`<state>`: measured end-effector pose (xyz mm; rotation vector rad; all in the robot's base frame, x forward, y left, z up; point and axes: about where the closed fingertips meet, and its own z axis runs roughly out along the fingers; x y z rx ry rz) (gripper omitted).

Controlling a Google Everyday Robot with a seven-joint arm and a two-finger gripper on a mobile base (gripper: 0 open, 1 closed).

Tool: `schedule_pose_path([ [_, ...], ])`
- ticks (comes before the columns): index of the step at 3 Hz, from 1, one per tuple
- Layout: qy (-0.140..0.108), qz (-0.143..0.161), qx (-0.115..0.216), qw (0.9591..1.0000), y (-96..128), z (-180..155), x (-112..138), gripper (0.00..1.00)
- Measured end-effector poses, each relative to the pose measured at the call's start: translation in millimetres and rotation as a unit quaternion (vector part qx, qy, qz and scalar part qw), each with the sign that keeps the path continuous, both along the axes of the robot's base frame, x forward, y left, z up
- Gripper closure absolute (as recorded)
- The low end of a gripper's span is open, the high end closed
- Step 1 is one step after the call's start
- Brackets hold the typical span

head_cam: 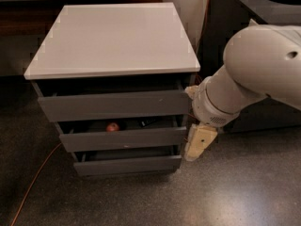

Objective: Pick rxbar blueberry from middle drawer and place on counter

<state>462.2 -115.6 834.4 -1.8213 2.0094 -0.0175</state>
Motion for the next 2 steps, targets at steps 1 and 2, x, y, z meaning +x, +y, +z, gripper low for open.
schedule_pose_path([
  [1, -0.008, 0.007, 0.024, 0.9997, 22, -34, 8, 0.00],
  [2, -0.013, 0.013, 0.039, 0.9991, 38, -63, 15, 0.00],
])
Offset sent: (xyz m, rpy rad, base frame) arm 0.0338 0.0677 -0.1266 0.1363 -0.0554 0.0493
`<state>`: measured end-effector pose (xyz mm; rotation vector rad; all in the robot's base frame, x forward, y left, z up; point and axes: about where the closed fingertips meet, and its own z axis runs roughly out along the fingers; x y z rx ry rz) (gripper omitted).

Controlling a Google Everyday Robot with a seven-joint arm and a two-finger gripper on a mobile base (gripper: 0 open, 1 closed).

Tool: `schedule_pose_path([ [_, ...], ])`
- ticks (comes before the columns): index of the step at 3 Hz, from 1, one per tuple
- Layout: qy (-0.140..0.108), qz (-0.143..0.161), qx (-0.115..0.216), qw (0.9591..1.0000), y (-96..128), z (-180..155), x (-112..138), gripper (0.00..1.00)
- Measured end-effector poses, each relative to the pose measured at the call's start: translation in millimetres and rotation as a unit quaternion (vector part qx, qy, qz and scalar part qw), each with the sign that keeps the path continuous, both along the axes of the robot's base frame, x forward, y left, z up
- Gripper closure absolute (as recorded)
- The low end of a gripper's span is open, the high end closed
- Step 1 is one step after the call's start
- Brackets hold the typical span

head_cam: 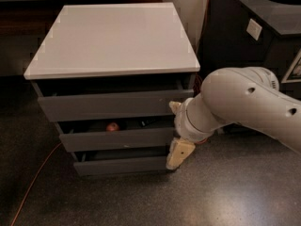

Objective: Pick rxbar blueberry from middle drawer and place on counter

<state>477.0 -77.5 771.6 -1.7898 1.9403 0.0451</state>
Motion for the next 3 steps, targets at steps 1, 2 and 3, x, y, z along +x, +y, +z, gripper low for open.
schedule_pose_path([
  [1, -0.028, 0.007, 0.016, 0.9994, 21.9, -74.6, 38.5, 0.00],
  [2, -0.028, 0.007, 0.016, 0.9994, 22.0, -74.6, 38.4, 0.00],
  [3, -0.026, -0.003, 0.020, 0.9994, 24.8, -71.8, 35.4, 0.00],
])
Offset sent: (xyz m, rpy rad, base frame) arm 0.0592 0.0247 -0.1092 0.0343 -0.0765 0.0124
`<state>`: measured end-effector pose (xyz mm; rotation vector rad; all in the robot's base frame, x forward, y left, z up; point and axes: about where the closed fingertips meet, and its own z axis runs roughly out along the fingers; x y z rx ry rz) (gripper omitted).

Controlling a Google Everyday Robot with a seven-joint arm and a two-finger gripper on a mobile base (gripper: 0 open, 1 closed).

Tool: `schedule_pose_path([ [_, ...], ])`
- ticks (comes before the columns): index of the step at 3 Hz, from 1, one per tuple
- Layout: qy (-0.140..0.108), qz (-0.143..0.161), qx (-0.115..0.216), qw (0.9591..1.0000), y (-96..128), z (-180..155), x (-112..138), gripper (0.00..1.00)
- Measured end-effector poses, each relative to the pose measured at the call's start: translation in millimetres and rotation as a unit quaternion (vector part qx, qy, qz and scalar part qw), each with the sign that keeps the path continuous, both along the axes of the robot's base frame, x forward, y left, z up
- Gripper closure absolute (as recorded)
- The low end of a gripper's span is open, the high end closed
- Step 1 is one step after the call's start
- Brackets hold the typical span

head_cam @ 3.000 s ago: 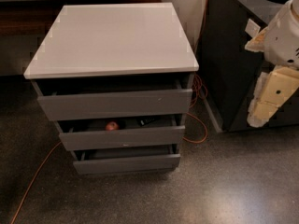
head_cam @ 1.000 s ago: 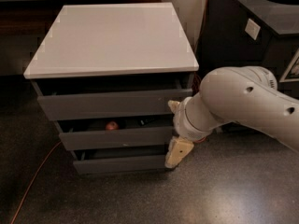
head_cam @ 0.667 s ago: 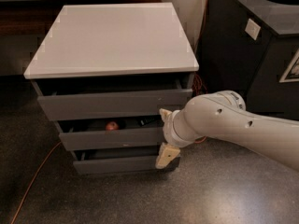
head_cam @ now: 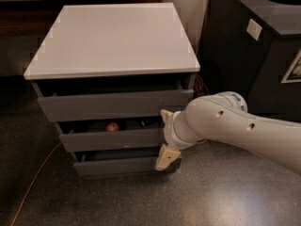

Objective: Pick rxbar blueberry from middle drawer and place on counter

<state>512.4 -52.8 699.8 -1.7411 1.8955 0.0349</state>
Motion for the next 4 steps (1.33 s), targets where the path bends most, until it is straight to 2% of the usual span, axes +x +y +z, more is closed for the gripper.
schedule_pose_path([
  [2, -0.021, -0.016, -0.008, 0.9996, 21, -33, 14, 0.00],
  [3, -0.017, -0.009, -0.017, 0.9997, 36, -65, 27, 0.00],
  [4, -0.005, 0.001, -0.025, 0.9997, 48, -113, 42, 0.00],
])
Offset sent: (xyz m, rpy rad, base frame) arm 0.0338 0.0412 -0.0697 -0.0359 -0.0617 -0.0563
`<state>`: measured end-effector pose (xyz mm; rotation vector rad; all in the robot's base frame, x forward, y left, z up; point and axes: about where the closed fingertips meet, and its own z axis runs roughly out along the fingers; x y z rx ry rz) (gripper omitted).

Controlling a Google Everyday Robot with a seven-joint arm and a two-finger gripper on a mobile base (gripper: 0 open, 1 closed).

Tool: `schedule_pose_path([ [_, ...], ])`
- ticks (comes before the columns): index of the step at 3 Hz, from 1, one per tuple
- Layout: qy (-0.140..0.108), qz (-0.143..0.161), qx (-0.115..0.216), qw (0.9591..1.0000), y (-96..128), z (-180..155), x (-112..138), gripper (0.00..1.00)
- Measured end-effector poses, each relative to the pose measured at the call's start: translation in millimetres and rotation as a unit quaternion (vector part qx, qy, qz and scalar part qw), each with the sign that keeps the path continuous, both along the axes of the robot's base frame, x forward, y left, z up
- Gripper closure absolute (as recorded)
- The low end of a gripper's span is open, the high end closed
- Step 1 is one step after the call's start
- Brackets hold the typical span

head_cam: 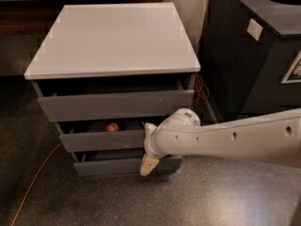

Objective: Pick rxbar blueberry from middle drawer and place on counter

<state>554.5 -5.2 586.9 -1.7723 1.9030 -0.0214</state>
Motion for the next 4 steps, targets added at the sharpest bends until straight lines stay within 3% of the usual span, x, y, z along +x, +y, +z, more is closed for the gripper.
schedule_pose_path([
  [2, 0.003, 0.024, 0.005, 0.9997, 13, -61, 26, 0.00],
  [4, -0.007, 0.052, 0.006, 0.9986, 25, -104, 68, 0.00],
])
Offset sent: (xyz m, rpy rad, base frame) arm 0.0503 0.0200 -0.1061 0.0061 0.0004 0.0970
